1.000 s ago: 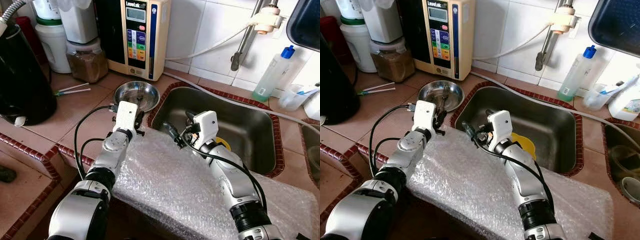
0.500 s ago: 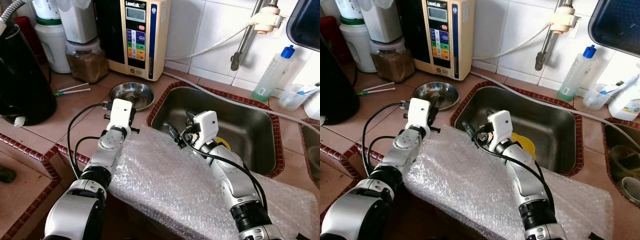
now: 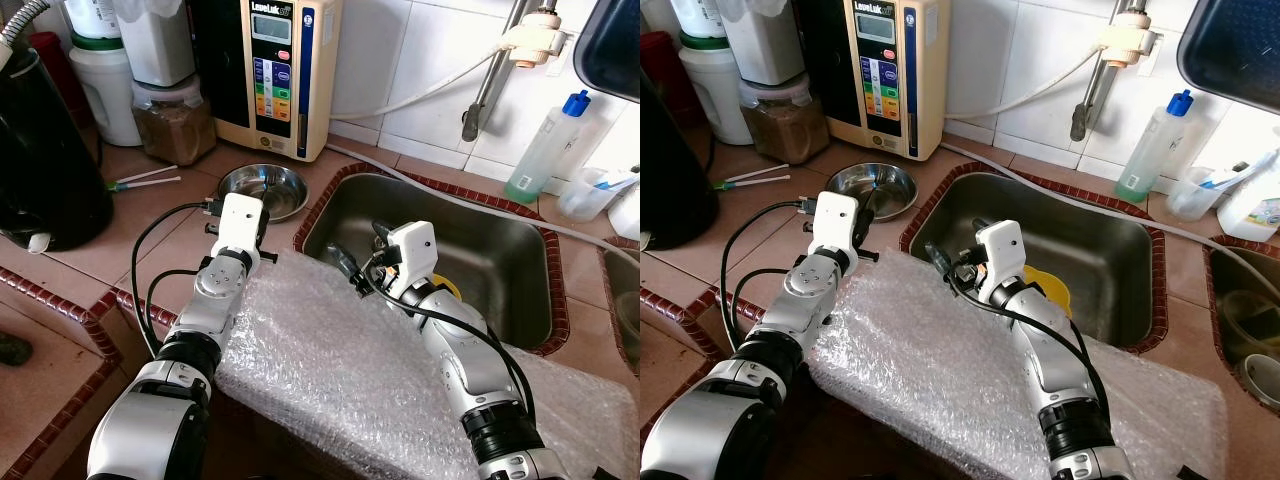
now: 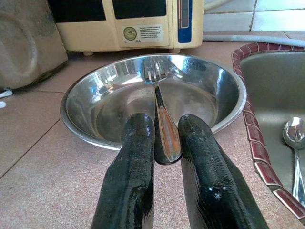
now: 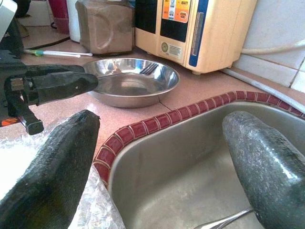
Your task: Kitchen organization
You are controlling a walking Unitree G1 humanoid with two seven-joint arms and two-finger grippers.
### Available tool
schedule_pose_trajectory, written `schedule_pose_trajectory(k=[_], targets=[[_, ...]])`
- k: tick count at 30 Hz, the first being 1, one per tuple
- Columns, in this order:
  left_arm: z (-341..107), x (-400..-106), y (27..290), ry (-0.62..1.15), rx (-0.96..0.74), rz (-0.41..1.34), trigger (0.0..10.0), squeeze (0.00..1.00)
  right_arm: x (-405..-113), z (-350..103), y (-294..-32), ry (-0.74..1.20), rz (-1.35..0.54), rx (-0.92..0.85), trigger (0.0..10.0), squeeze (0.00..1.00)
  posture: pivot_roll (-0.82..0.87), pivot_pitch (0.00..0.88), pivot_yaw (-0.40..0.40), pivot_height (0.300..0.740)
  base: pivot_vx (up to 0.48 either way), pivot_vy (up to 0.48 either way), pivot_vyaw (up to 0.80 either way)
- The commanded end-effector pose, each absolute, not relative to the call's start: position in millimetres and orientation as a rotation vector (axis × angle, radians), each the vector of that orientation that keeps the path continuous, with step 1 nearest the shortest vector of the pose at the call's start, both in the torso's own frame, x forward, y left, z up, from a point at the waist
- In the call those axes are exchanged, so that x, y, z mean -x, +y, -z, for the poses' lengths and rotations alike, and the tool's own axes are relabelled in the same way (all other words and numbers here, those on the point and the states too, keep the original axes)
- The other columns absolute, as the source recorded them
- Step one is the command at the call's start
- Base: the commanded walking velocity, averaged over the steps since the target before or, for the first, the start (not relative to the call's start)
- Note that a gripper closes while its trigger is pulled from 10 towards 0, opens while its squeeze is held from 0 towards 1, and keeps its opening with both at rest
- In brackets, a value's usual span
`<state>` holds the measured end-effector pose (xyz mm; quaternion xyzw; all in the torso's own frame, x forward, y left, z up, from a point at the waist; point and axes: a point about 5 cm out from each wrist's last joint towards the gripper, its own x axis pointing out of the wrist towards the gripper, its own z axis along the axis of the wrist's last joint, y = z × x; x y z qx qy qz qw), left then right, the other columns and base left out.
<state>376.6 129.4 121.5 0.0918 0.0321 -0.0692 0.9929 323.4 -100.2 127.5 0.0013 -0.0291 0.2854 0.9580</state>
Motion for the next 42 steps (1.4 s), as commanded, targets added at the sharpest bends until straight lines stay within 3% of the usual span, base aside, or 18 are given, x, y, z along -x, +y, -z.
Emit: schedule_pose_trajectory(k=[1, 16, 17, 20, 30, 34, 35, 36, 37, 38, 42], targets=[[-124.3, -377.4, 128.6, 0.057, -0.198, 0.139, 0.0, 0.0, -326.5, -130.6, -102.1, -0.06, -0.574, 0.006, 10.0, 0.85, 0.01, 0.0, -0.042, 0.74, 0.0, 0.0, 0.0], [-124.3, -377.4, 128.6, 0.057, -0.198, 0.139, 0.0, 0.0, -326.5, -130.6, -102.1, -0.06, -0.574, 0.006, 10.0, 0.85, 0.01, 0.0, -0.042, 0.74, 0.0, 0.0, 0.0], [-135.6, -368.9, 117.5, -0.083, -0.187, 0.195, 0.0, 0.0, -334.9, -138.6, -106.2, -0.076, -0.553, -0.008, 10.0, 0.47, 0.02, 0.0, -0.062, 0.74, 0.0, 0.0, 0.0], [-151.8, -352.0, 100.8, -0.287, -0.162, 0.278, 0.0, 0.0, -346.4, -150.9, -112.1, -0.1, -0.522, -0.032, 10.0, 0.47, 0.02, 0.0, -0.061, 0.74, 0.0, 0.0, 0.0], [-153.5, -351.8, 99.2, -0.301, -0.161, 0.299, 0.0, 0.0, -347.1, -150.6, -114.5, -0.097, -0.514, -0.028, 10.0, 0.46, 0.02, 0.0, -0.059, 0.74, 0.0, 0.0, 0.0], [-160.4, -340.8, 88.9, -0.375, -0.142, 0.414, 0.0, 0.0, -355.0, -156.7, -120.5, -0.104, -0.483, -0.079, 10.0, 0.45, 0.02, 0.0, -0.058, 0.74, 0.0, 0.0, 0.0], [-160.7, -338.8, 87.5, -0.382, -0.143, 0.43, 0.0, 0.0, -356.9, -158.5, -121.9, -0.106, -0.475, -0.099, 10.0, 0.4, 0.02, 0.0, -0.058, 0.74, 0.0, 0.0, 0.0], [-160.5, -336.9, 85.2, -0.389, -0.143, 0.452, 0.0, 0.0, -359.9, -162.0, -124.6, -0.107, -0.46, -0.144, 10.0, 0.25, 0.02, 0.0, -0.057, 0.74, 0.0, 0.0, 0.0], [-160.6, -335.1, 82.8, -0.396, -0.144, 0.474, 0.0, 0.0, -363.0, -165.7, -127.7, -0.108, -0.446, -0.198, 10.0, 0.2, 0.02, 0.0, -0.056, 0.74, 0.0, 0.0, 0.0], [-160.6, -332.7, 78.3, -0.407, -0.149, 0.512, 0.0, 0.0, -368.0, -171.5, -134.1, -0.105, -0.418, -0.307, 10.0, 0.02, 0.02, 0.0, -0.056, 0.74, 0.0, 0.0, 0.0], [-160.5, -330.9, 73.3, -0.419, -0.17, 0.551, 0.0, 0.0, -372.8, -178.1, -144.8, -0.108, -0.379, -0.427, 10.0, 0.0, 0.02, 0.0, -0.054, 0.74, 0.0, 0.0, 0.0]])
